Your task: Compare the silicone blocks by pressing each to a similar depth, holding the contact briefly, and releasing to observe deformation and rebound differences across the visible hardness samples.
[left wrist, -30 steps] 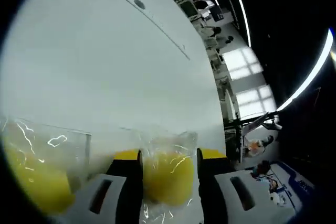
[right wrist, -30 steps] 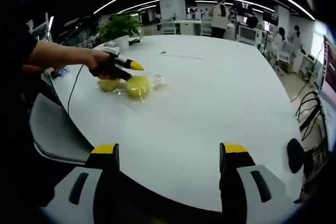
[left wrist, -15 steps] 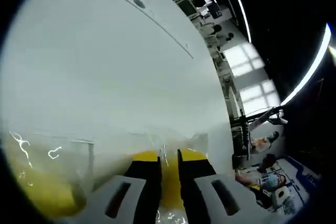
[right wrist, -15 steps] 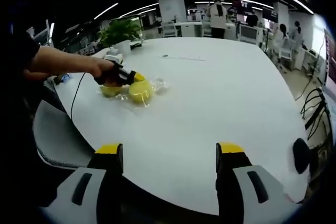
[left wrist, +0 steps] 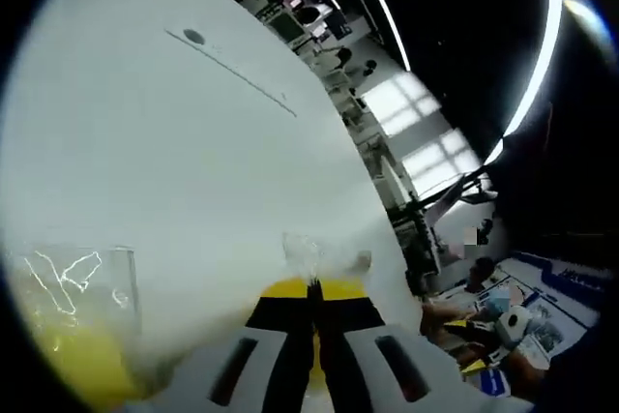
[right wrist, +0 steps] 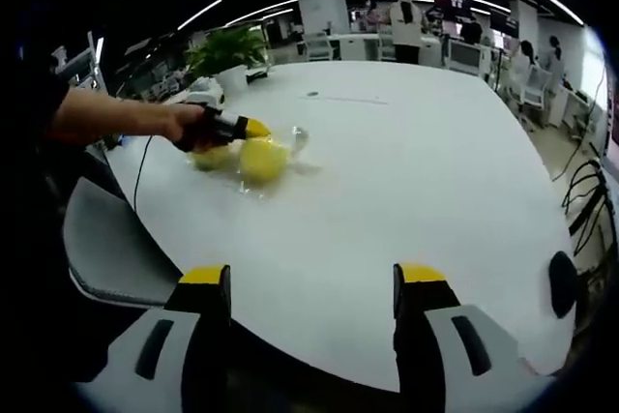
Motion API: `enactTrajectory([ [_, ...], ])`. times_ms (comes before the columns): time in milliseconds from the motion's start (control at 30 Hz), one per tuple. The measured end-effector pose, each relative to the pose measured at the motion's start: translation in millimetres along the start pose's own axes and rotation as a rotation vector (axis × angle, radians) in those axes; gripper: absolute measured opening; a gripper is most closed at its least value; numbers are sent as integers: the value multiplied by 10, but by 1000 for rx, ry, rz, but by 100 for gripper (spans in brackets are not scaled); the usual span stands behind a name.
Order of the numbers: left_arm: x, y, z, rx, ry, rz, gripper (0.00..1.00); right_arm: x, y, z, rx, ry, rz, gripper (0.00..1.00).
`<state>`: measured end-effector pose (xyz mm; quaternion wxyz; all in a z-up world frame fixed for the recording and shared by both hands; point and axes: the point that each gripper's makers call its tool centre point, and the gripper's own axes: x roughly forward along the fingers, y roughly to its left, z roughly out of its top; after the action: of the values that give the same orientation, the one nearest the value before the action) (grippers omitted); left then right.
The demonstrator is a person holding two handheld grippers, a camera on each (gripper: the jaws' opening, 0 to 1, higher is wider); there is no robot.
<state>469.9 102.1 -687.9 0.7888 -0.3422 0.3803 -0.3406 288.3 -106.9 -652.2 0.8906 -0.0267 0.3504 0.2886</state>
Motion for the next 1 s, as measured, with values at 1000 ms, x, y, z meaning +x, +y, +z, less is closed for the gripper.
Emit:
enactTrajectory([
  [1000, -1521, -1603, 499, 180, -210, -329, 0, -137, 750, 343, 72, -150, 202, 53],
])
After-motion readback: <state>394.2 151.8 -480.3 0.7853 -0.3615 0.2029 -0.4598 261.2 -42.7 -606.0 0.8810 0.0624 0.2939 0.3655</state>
